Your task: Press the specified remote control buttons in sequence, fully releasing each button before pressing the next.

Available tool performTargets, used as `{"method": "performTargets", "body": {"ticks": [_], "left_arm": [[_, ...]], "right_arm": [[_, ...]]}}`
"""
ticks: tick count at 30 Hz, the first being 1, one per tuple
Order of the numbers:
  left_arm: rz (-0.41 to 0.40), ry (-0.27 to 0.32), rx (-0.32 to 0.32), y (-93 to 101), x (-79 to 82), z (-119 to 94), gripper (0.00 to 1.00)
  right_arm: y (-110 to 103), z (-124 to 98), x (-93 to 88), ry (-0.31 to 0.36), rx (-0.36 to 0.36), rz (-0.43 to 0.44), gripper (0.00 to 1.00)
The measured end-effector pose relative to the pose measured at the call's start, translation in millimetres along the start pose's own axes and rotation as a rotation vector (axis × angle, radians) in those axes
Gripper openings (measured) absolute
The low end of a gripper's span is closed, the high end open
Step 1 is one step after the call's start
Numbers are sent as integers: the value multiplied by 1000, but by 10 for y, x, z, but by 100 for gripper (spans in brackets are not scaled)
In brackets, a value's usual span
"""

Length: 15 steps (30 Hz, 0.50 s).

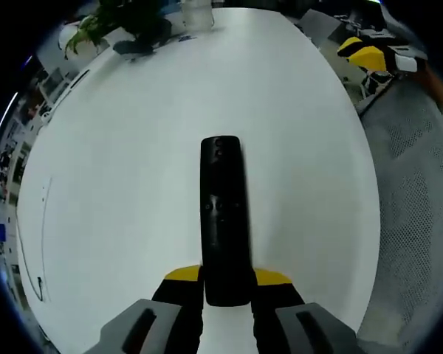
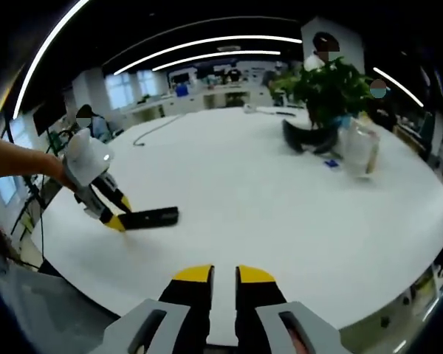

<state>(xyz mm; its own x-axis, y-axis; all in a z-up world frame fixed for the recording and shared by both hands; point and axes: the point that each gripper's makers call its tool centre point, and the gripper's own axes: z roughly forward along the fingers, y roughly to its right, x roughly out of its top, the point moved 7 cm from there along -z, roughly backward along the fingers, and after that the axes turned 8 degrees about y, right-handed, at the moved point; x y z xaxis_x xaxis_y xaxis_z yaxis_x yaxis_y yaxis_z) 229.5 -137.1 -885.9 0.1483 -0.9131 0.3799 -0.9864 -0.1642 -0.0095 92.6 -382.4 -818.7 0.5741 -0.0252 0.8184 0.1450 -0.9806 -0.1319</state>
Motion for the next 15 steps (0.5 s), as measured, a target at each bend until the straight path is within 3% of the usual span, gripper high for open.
{"method": "performTargets", "body": {"ticks": [3,15], "left_arm": [[-4,2,2,80,-8,-5,23],[-22,23,10,408,-51,-41,23]], "right_arm": [[-11,-3,-11,-8,8,5,0],[-29,-21,-19,-19,20,31,0]]}}
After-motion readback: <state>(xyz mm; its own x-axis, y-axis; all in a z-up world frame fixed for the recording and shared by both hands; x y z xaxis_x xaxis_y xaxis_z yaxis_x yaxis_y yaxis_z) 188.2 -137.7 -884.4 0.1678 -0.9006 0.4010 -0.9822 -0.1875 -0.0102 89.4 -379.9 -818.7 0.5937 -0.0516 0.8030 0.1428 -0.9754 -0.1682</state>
